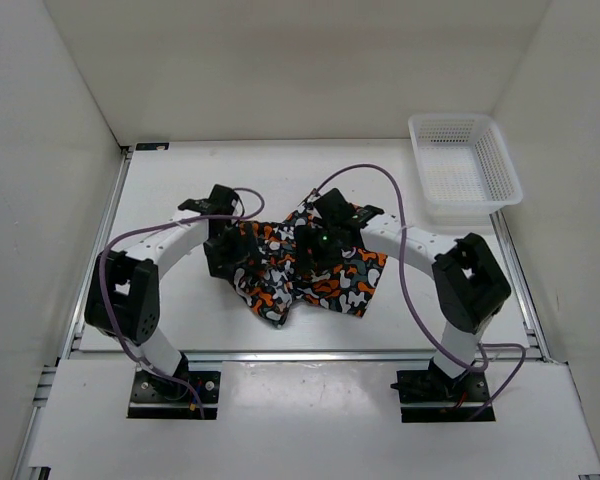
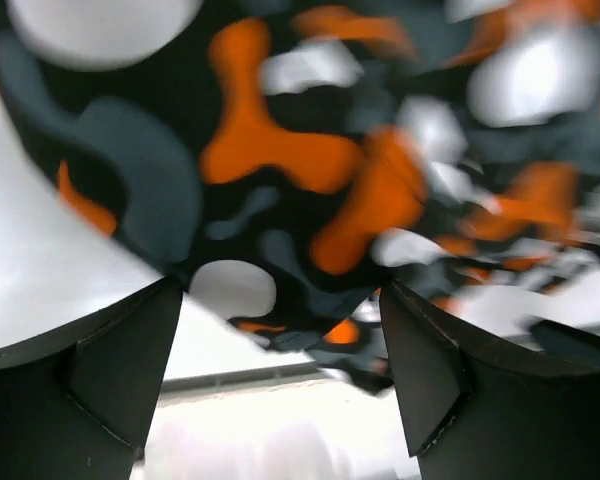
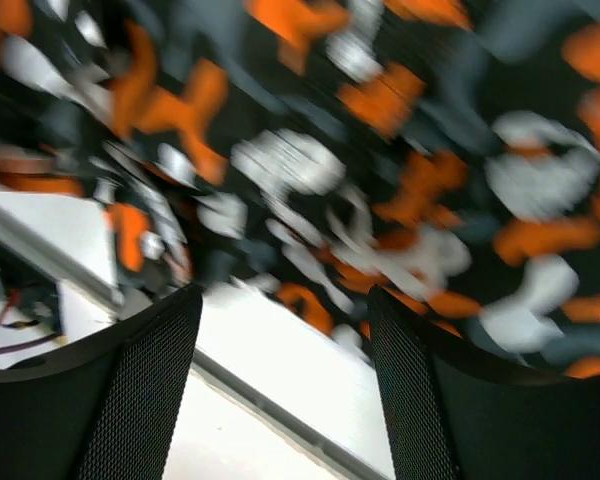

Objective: Fold and stack the shorts
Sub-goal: Flatten the shorts out

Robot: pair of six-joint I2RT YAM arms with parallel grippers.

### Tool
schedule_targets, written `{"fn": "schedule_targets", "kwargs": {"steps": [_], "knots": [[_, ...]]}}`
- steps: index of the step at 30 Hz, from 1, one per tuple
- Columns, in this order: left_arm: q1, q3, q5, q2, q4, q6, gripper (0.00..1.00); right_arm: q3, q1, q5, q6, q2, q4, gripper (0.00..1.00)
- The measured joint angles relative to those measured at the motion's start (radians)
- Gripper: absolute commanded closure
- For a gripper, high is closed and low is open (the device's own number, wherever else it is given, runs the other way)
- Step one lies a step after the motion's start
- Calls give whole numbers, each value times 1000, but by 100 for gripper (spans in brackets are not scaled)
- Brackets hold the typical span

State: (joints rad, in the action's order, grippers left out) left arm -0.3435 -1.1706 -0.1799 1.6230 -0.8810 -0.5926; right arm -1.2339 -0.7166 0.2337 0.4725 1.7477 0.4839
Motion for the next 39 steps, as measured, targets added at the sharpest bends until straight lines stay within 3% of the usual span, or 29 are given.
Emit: {"fn": "schedule_targets", "kwargs": {"steps": [3,4,5,6,10,16,23,27,33,39], "knots": [[0,86,21,0,-5,-28,22,-45,-9,37,0,58,-22,32],[0,100,26,0,-5,-35,33,-58,-8,46,0,79,-23,36],[0,108,31,0,-7,-42,66,-76,-8,56,0,104,-23,39],[0,109,40,0,-4,-43,89,-104,-8,64,6,148,-23,67],[10,109,50,-2,6,-43,90,-137,-2,56,19,197,-12,100],[106,-25,81,-29,-77,2,90,-254,68,45,19,196,20,100],[271,-592,91,-2,-193,84,90,-692,208,-13,-35,170,145,100],[351,-868,51,2,-220,106,90,-776,269,-63,-89,8,146,100],[390,-910,-32,-73,-232,114,90,-685,296,-105,-141,-304,135,100],[394,-915,-76,-146,-279,114,90,-565,296,-113,-178,-475,155,100]]}}
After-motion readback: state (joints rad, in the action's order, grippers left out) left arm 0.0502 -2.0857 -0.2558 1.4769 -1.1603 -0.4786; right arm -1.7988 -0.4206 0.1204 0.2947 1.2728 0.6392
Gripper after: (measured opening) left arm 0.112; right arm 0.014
